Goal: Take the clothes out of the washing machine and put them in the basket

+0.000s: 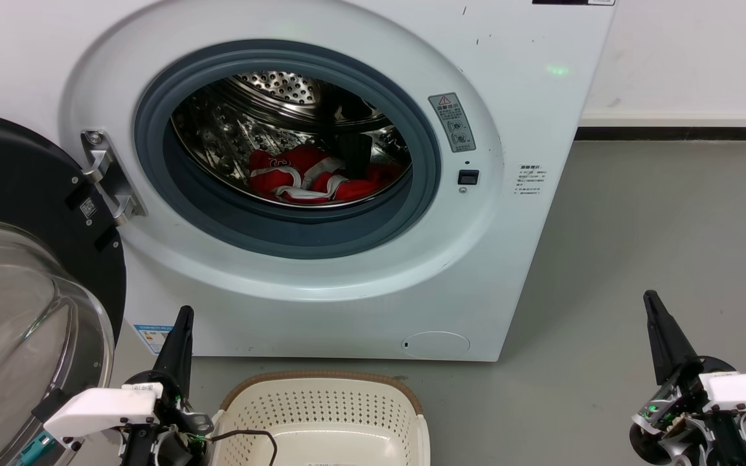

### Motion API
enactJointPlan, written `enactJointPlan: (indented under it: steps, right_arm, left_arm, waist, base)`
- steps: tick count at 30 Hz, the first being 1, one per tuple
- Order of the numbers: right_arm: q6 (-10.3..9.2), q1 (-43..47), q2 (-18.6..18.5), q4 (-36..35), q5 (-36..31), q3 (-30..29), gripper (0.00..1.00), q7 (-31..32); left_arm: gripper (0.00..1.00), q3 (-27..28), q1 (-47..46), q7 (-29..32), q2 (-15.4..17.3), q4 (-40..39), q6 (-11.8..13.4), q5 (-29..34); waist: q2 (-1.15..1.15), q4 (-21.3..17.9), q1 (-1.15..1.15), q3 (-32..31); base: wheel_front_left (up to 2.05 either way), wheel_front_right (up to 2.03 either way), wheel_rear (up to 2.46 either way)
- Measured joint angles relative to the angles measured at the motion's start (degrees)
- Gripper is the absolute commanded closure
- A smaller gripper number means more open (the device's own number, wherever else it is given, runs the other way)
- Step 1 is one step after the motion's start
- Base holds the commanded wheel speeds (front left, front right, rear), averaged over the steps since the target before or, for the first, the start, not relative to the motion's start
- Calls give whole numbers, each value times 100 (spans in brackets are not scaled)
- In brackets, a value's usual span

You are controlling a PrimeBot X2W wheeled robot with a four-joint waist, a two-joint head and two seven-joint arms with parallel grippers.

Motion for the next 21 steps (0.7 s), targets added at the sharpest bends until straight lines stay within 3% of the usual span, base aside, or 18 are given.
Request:
enactJointPlan:
  steps: [21]
  right_arm:
    - [0, 0, 0, 0, 0, 0, 100, 0]
  left_arm:
    - [100, 0, 0, 0, 0, 0, 0, 0]
  waist:
    - [0, 0, 0, 0]
  base:
    - [0, 0, 0]
